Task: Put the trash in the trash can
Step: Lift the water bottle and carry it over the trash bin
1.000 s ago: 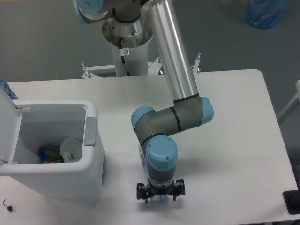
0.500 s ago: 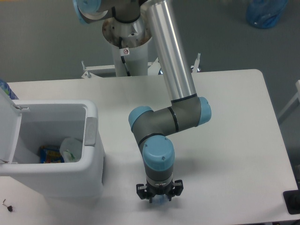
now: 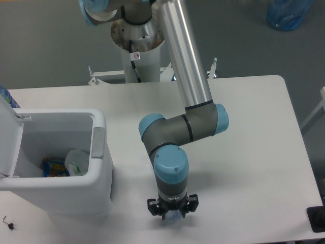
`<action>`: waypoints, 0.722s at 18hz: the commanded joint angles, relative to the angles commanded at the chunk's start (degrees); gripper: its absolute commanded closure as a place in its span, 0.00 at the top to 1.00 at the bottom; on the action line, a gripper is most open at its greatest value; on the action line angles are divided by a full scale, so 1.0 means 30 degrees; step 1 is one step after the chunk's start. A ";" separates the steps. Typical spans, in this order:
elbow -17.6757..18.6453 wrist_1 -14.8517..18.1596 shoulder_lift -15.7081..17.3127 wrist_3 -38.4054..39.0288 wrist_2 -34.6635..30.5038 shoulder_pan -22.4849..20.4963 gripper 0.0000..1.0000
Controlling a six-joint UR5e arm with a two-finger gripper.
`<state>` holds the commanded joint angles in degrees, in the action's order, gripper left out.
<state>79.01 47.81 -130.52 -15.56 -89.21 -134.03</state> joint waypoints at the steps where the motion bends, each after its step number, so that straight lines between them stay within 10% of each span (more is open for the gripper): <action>1: -0.0029 0.0000 0.0234 0.0000 0.0000 -0.0029 0.63; 13: -0.0322 -0.0816 0.5212 0.0408 0.1605 -0.1990 0.59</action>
<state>78.05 45.37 -114.89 -14.33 -84.40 -140.00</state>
